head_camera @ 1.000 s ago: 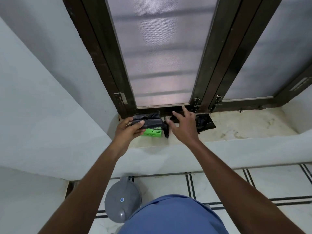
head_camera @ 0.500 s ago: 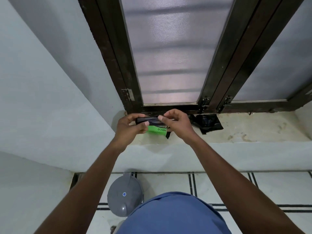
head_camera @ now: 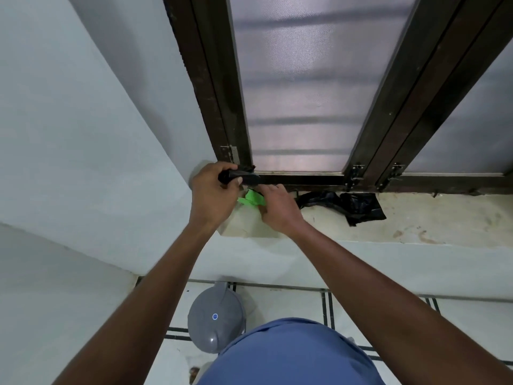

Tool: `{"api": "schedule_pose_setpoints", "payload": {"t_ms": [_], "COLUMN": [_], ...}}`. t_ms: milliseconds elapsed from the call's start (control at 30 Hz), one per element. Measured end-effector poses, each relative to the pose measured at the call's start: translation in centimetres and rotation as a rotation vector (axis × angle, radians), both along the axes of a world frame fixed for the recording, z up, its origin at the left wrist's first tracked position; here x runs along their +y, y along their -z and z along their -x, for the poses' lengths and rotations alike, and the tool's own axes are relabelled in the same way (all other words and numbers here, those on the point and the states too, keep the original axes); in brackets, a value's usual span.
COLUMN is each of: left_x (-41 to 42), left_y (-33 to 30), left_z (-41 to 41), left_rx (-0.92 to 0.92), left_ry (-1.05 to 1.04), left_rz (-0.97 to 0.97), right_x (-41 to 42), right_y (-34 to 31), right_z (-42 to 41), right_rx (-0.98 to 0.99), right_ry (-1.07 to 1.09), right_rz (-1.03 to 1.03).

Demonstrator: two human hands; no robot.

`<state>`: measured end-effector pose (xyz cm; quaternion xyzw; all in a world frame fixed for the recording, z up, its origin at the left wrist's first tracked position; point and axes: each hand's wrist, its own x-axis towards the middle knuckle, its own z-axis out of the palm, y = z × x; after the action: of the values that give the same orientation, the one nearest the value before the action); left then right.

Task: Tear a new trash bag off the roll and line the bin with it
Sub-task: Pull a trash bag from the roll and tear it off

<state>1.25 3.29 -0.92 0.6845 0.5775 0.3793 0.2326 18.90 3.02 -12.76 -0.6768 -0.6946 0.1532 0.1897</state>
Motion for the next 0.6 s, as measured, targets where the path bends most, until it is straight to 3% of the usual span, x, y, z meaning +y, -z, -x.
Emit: {"api": "schedule_pose_setpoints", "payload": {"t_ms": [133, 300, 433, 533, 600], "left_x": [-0.2, -0.6, -0.3, 0.2, 0.7], "left_y": [0.1, -0.1, -0.5, 0.1, 1.0], "left_z": [0.2, -0.7, -1.4, -1.6, -1.4], "left_rx": [0.196, 0.267, 0.313, 0.418, 0.442], "left_ry": [0.043, 0.13, 0.341, 0.185, 0.075], "left_rz": [-0.014, 0.103, 0.121, 0.083, 0.162], "right_x": [-1.3, -2.5, -2.9, -2.7, -2.7], "right_y": [-0.2, 0.0, 0.4, 0.4, 0.3], "right_z": [-1.5, -2.4, -2.1, -2.0, -2.0], "right_rx": [0.28, 0.392, 0.417, 0.46, 0.477], "right_ry": [-0.01, -0.007, -0.007, 0.064, 0.115], "right_rz": [0.001, 0.063, 0.068, 0.052, 0.035]}}
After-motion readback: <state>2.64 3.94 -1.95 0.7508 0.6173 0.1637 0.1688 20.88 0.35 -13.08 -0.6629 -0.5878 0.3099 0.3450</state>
